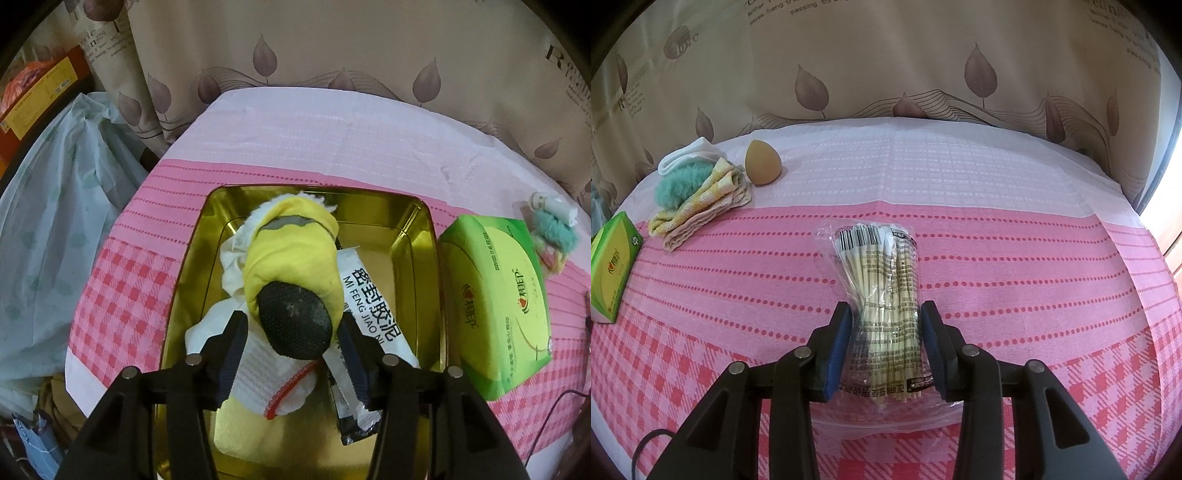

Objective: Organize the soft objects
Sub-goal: 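Carry the yellow sponge with the left gripper into the gold tin and release, then carry the swab bag with the right gripper into the gold tin and release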

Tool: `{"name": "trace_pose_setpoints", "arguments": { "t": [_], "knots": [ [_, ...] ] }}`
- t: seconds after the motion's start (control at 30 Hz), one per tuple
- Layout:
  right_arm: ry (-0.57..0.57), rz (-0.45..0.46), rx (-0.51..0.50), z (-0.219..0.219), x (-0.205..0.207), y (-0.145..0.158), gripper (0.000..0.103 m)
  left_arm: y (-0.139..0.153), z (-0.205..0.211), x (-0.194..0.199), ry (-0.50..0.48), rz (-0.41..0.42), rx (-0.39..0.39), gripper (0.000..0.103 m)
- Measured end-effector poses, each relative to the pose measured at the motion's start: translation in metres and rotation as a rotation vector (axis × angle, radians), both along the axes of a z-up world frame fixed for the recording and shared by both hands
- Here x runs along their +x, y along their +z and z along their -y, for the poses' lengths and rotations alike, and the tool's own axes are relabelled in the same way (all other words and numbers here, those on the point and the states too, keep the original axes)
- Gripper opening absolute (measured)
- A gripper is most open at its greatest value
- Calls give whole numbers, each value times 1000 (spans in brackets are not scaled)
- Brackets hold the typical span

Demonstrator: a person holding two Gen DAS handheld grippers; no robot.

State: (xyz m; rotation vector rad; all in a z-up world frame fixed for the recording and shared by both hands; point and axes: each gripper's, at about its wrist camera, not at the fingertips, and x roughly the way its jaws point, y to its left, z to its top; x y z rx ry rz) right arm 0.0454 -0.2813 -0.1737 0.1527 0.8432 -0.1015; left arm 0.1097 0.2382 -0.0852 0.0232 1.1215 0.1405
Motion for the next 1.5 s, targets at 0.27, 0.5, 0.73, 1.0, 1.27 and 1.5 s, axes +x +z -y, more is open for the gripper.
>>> {"name": "trace_pose_setpoints", "arguments": {
  "t": [0.27, 0.5, 0.73, 1.0, 1.27, 1.5],
  "knots": [
    [0, -3, -9, -2, 0, 0, 37, 19, -1, -21, -13, 53, -25, 56],
    [1, -4, -12, 0, 0, 0, 38, 29, 6, -49, 5, 111, 12, 56],
    [3, -8, -23, -5, 1, 1, 42, 27, 12, -69, 36, 164, 44, 56],
    [15, -29, -61, -23, -3, 7, 23, 20, 7, -74, 72, 183, 52, 56],
    [34, -21, -78, -56, -4, 22, 21, 20, -5, -79, 119, 212, 41, 56],
    [116, 23, -76, -102, -6, 51, 21, 20, -19, -82, 154, 218, -13, 56]
  ]
}}
